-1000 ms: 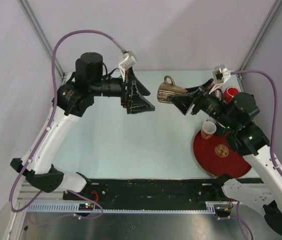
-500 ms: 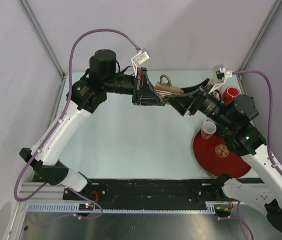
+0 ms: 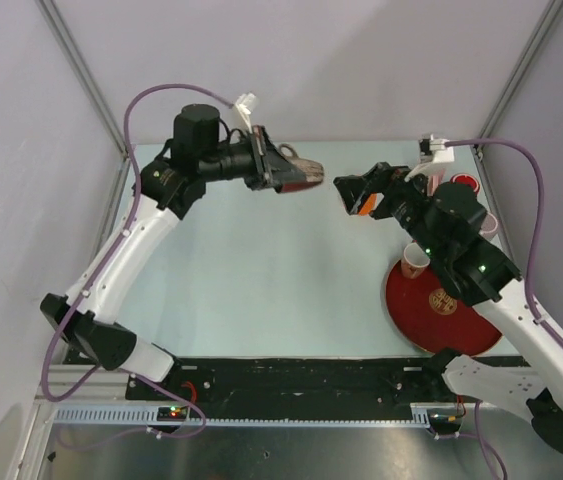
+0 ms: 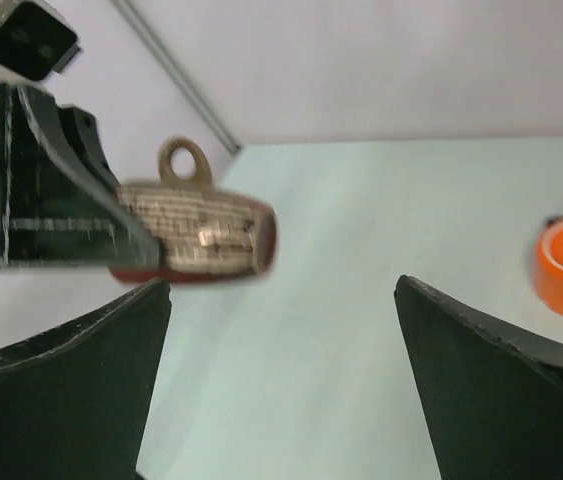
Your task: Turn the mug right side up
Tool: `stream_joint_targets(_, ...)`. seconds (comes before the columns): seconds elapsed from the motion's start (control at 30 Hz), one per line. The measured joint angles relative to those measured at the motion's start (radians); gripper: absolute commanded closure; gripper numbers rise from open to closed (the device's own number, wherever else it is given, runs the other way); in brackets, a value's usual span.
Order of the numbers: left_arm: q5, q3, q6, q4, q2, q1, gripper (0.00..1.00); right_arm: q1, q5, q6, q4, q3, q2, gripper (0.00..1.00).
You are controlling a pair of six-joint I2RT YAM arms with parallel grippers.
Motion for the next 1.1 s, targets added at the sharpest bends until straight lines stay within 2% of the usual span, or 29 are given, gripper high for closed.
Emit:
stream_joint_targets(0.1, -0.116, -0.016, -0.106, -0.028, 0.018, 0.080, 1.00, 0.069, 0.159, -0.056, -0.051, 0.002, 0.032, 0.01)
stream_joint_targets(0.27, -0.248, -0.004, -0.181, -0.079, 0.021, 0.101, 1.00, 0.198, 0.326, -0.134, -0.079, 0.036, 0.115, 0.06)
stream_joint_targets(0.47, -0.369, 0.028, -0.187, -0.189, 0.024, 0.097, 1.00, 0.353, 0.484, -0.193, -0.012, 0.075, 0.254, 0.06)
stream_joint_targets(0.6, -0.440, 0.037, -0.108, -0.229, 0.030, 0.088, 1.00, 0.364, 0.486, -0.196, -0.002, 0.075, 0.294, 0.07)
stream_joint_targets(0.77, -0.549, 0.037, 0.101, -0.269, 0.036, 0.007, 1.00, 0.217, 0.454, -0.146, -0.158, 0.092, 0.221, 0.07)
stream_joint_targets(0.93, -0.624, 0.059, 0.353, -0.284, 0.108, -0.169, 1.00, -0.084, 0.406, -0.108, -0.376, 0.133, 0.092, 0.05)
stream_joint_targets(1.1, -0.599, 0.116, 0.662, -0.284, 0.262, -0.399, 1.00, -0.396, 0.261, -0.100, -0.544, 0.149, 0.012, 0.03)
